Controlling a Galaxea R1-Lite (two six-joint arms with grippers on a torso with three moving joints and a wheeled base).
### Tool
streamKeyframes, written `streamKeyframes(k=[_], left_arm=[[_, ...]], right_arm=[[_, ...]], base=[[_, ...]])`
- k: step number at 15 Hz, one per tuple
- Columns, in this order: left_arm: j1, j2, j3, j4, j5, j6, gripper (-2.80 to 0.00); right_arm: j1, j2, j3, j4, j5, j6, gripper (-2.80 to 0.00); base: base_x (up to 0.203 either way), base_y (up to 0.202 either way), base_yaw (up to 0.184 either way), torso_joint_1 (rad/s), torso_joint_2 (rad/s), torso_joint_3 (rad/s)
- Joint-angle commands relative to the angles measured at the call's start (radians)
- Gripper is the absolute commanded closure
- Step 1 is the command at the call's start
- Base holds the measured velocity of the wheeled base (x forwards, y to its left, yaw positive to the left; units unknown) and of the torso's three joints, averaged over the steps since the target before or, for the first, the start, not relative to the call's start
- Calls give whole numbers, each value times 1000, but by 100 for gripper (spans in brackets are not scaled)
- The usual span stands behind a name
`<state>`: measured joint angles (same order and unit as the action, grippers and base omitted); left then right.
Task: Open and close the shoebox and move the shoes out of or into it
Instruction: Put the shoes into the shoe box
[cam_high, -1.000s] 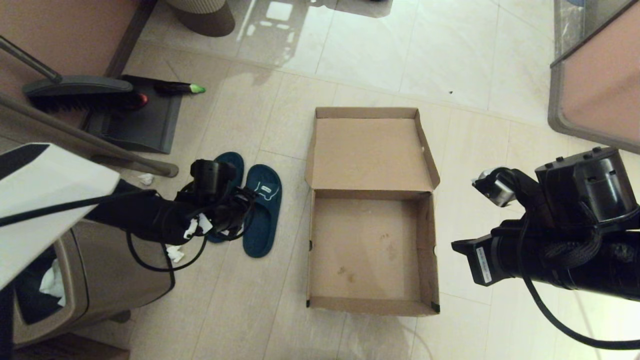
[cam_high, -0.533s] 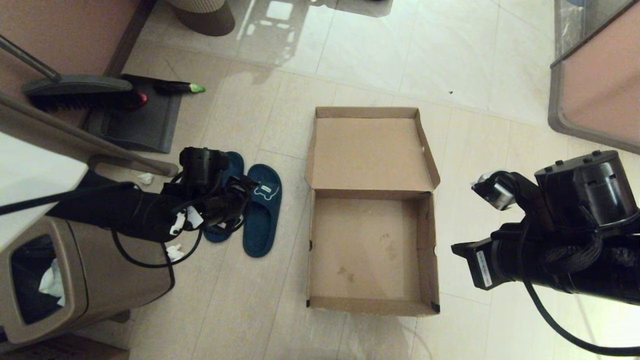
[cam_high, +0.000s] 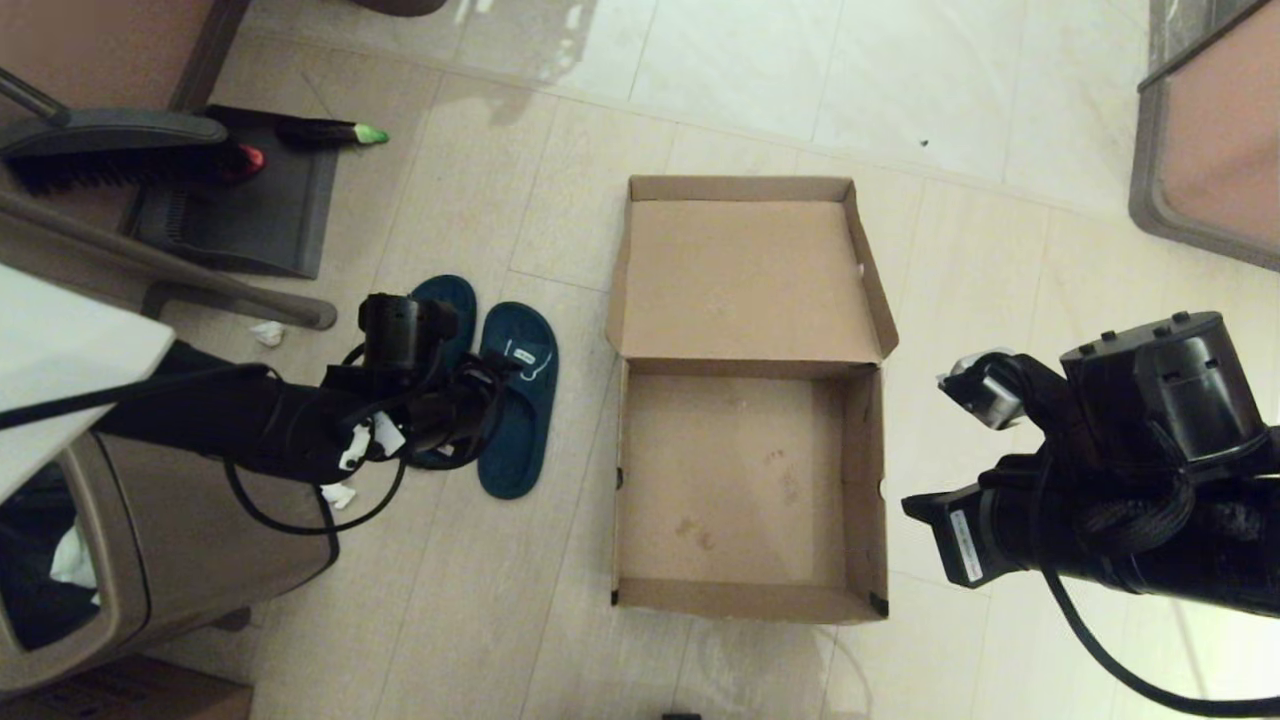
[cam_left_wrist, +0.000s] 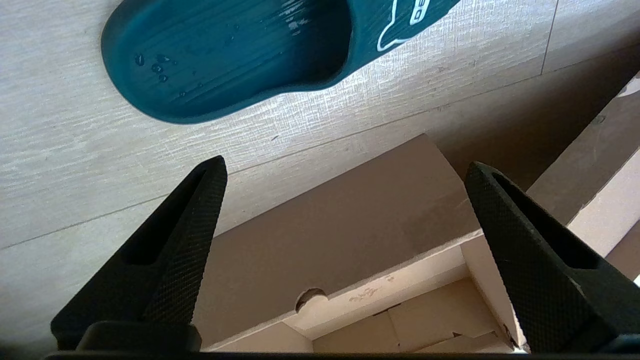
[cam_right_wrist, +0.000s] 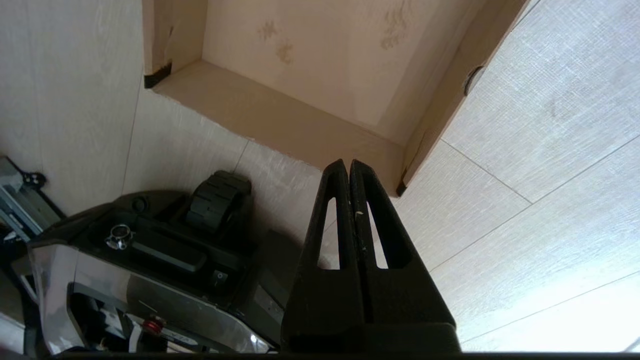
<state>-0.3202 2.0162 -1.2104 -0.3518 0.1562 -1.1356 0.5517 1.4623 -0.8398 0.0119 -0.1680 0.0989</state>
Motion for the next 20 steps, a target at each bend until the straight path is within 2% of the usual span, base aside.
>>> streamKeyframes(k=[1,2,5,7,9,11,13,15,16,17,18,20], left_arm=[[4,-6,12,3,9,32,-280],[11,-17,39,-3,16,66,-280],[39,-57,92,0,25,223,-280],[48,-87,179,1,37,372,-280],[54,-110,327,-39,58,520,-280],[77,-99,482,-218,64,652,-280],[121,-5,569,-560,55,797,-280],[167,137,610,-838,4,926,-280],[194,201,618,-961,-47,1009,-280],[214,242,615,-1030,-113,1065,-280],[227,261,589,-1058,-170,1090,-280],[243,291,521,-1064,-221,1098,-280]], right_arm=[[1,7,1,0,-1,1,0],[1,7,1,0,1,1,0],[1,9,2,0,4,1,0],[1,16,2,-1,5,2,0],[1,29,2,-1,7,4,0],[1,29,4,-1,7,5,0],[1,29,4,-1,5,5,0],[1,28,13,-1,5,7,0],[1,28,14,-1,4,8,0],[1,29,15,-1,4,7,0],[1,29,15,-1,4,5,0],[1,32,15,-1,4,5,0]], base=[[0,0,0,2,-1,-27],[0,0,0,0,0,0],[0,0,0,0,0,0],[0,0,0,0,0,0],[0,0,0,0,0,0],[0,0,0,0,0,0],[0,0,0,0,0,0],[0,0,0,0,0,0],[0,0,0,0,0,0],[0,0,0,0,0,0],[0,0,0,0,0,0],[0,0,0,0,0,0]])
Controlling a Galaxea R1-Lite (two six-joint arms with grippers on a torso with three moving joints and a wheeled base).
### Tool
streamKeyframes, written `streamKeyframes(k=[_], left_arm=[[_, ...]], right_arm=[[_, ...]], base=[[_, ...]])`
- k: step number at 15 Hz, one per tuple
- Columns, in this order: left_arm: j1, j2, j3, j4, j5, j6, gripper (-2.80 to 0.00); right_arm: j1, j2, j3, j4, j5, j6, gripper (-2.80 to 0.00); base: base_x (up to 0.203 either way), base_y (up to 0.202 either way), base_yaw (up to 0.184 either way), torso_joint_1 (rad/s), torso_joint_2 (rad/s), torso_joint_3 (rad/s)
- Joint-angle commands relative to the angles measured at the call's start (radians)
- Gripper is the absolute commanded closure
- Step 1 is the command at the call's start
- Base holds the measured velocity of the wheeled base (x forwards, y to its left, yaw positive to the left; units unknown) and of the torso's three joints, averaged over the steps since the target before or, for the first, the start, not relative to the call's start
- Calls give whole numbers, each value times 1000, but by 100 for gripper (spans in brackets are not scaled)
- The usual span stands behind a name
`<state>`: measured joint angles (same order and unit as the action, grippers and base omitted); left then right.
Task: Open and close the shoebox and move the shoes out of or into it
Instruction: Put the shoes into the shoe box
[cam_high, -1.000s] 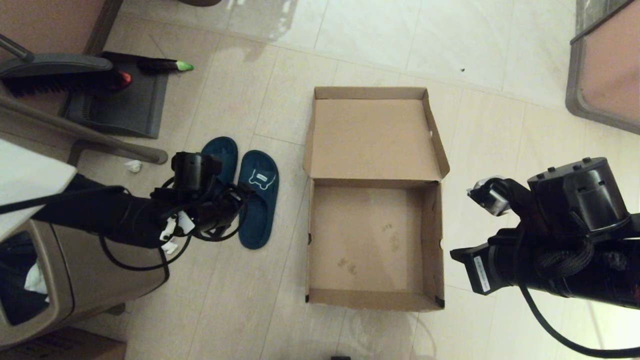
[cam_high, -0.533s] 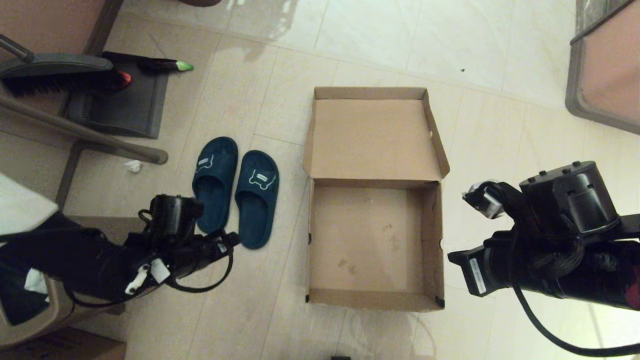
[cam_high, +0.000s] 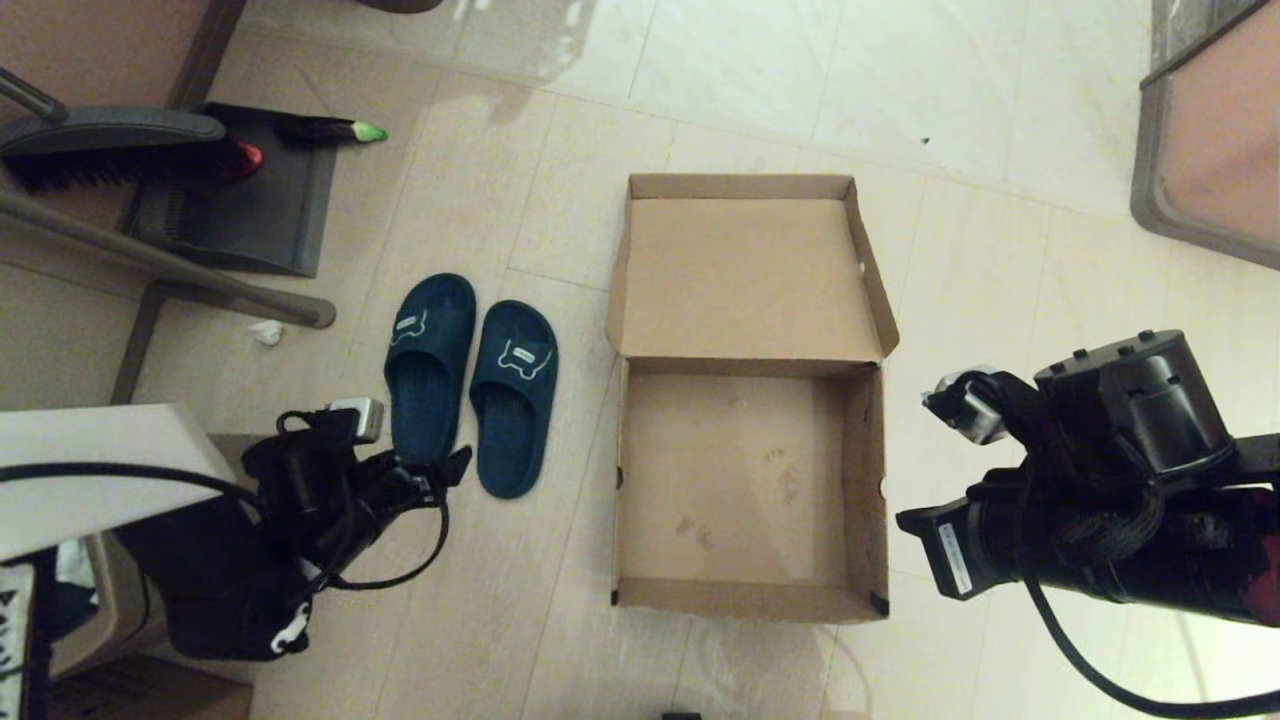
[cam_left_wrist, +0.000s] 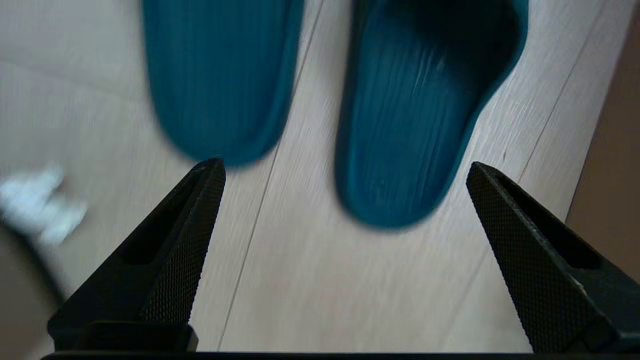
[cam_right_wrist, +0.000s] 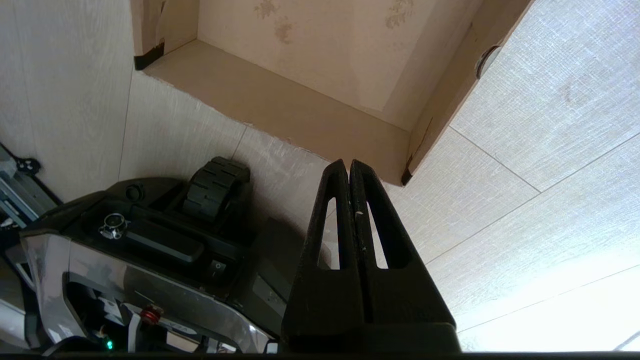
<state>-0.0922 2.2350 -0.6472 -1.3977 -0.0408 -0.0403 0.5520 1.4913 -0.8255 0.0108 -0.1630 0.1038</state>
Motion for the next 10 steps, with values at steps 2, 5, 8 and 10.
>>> streamKeyframes(k=[2,5,8,10], left_arm=[[27,122,-121,-12,-47,6,-280],[36,198,-227,-7,-51,13,-280],[44,257,-311,13,-51,123,-280],[43,264,-358,47,-51,129,-280]], right_arm=[[0,17,-1,0,-1,0,0],[0,29,-7,0,-1,-1,0],[0,37,-9,0,-3,-1,0],[0,47,-10,0,-1,-1,0]], base=[[0,0,0,0,0,0],[0,0,0,0,0,0],[0,0,0,0,0,0],[0,0,0,0,0,0]])
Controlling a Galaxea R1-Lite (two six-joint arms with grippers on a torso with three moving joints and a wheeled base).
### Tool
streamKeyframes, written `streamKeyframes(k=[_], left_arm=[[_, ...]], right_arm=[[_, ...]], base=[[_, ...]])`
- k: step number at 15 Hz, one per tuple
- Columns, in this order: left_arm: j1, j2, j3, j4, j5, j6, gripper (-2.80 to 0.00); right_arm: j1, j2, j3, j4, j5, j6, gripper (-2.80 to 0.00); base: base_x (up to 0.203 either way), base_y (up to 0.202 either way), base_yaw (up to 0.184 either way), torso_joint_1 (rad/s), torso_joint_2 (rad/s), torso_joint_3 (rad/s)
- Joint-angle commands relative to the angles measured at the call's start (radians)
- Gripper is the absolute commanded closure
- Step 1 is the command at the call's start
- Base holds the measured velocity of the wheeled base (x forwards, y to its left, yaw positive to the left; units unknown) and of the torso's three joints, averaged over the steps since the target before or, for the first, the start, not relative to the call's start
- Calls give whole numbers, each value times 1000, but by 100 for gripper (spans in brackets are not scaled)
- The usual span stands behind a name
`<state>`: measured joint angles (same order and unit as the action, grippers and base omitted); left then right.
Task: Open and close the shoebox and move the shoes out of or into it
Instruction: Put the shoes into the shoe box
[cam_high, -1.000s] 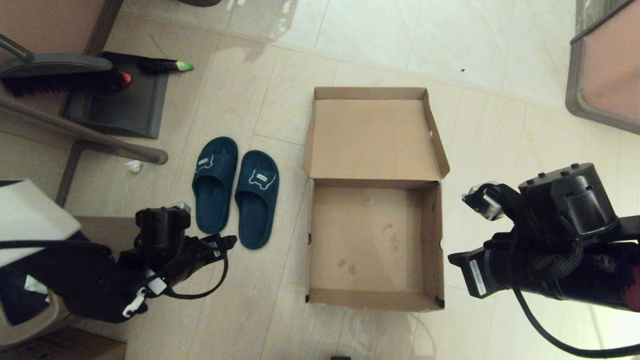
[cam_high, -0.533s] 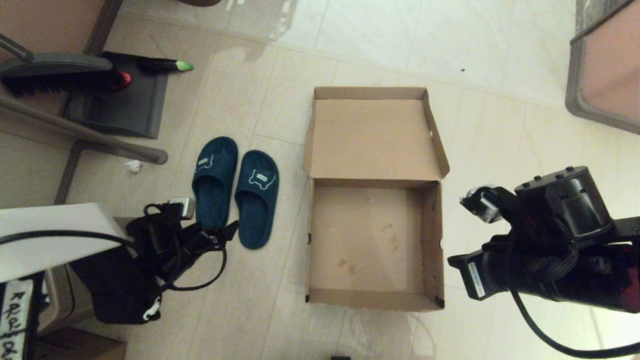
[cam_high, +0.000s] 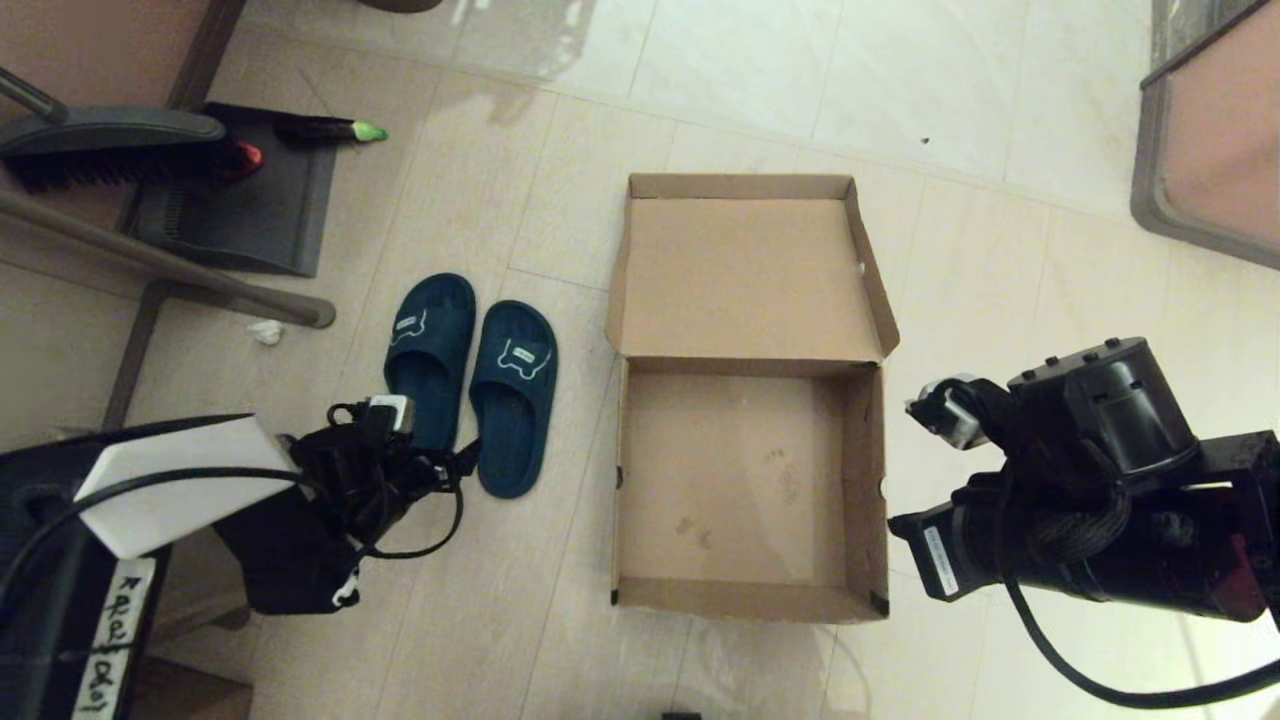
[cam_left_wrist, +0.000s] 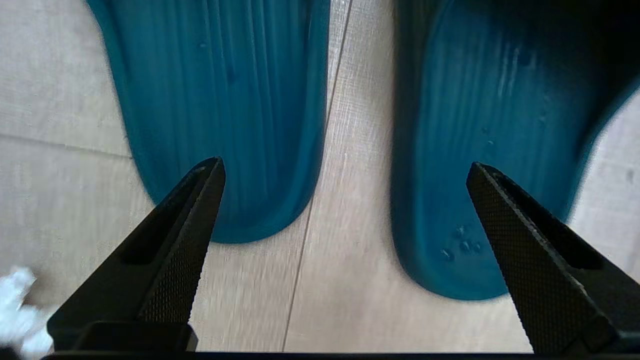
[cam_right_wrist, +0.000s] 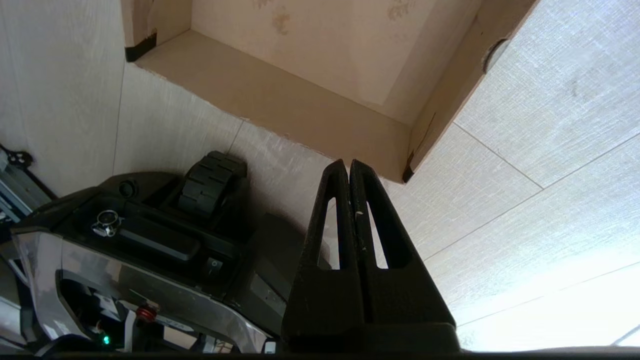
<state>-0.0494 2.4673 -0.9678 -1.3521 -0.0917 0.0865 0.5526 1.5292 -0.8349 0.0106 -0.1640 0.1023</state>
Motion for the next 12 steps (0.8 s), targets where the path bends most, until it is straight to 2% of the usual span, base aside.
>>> streamKeyframes(k=[1,7,9,12], left_arm=[[0,42,-74,14,1,3,-280],[-6,60,-295,165,6,17,-280],[-10,57,-331,212,6,19,-280],[-18,53,-365,226,6,21,-280]], right_arm=[[0,14,-6,-1,-2,0,0],[0,26,-6,-1,-3,0,0],[1,31,-6,-1,0,0,0],[1,43,-15,-1,0,0,0]], base=[[0,0,0,0,0,0],[0,0,0,0,0,0],[0,0,0,0,0,0],[0,0,0,0,0,0]])
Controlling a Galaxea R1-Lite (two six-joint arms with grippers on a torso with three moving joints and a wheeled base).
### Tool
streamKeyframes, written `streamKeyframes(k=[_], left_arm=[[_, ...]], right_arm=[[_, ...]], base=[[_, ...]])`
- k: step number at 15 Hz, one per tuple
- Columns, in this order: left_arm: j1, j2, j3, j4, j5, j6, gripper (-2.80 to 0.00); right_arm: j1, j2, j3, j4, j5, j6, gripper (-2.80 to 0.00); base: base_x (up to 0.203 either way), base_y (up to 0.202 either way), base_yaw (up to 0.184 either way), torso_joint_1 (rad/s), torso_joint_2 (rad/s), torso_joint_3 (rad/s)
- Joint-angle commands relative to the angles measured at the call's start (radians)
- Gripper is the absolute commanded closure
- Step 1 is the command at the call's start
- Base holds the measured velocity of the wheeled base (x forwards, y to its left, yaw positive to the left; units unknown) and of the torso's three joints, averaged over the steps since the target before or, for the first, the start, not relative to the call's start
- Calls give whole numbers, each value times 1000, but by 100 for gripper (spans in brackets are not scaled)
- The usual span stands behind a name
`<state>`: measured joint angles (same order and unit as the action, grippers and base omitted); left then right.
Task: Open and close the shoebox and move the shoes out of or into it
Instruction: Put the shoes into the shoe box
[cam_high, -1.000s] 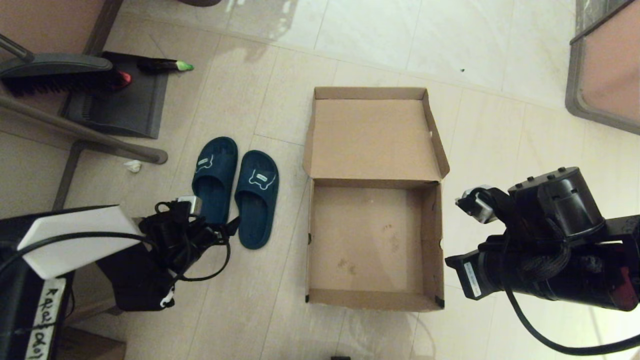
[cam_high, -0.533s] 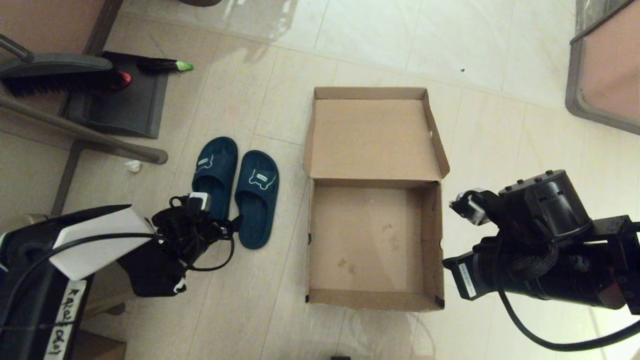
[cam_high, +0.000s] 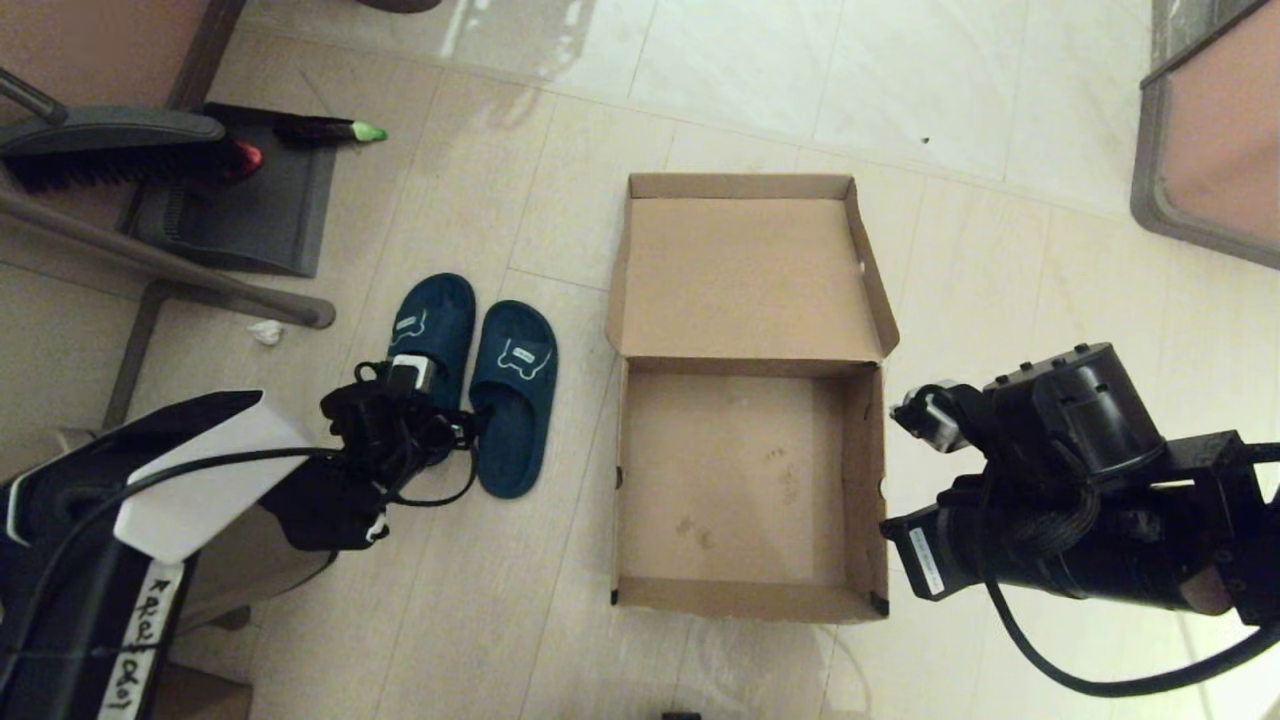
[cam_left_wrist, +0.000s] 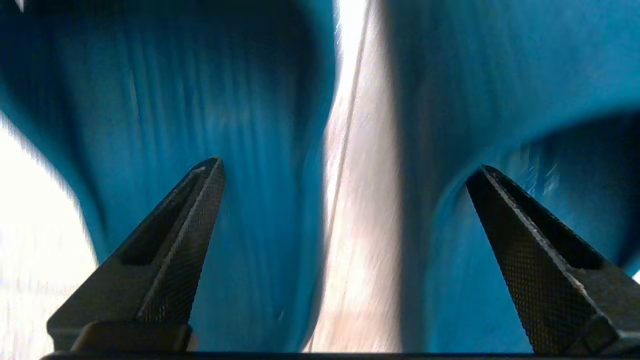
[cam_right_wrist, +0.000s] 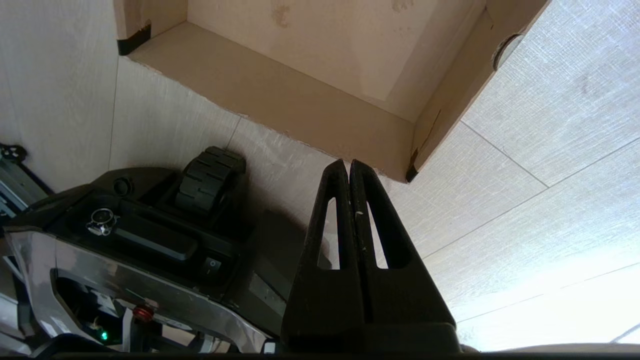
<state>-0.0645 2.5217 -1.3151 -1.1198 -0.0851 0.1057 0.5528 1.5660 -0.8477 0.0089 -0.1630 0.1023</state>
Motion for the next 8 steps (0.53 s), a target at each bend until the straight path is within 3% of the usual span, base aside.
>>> streamKeyframes(k=[1,8], left_arm=[[-5,2,-42,-5,-1,3,-280],[-8,37,-187,61,14,17,-280]], right_arm=[[1,8,-4,0,-1,-1,0],[15,40,-17,0,0,2,0]], base=[[0,0,0,0,0,0],[0,0,0,0,0,0]])
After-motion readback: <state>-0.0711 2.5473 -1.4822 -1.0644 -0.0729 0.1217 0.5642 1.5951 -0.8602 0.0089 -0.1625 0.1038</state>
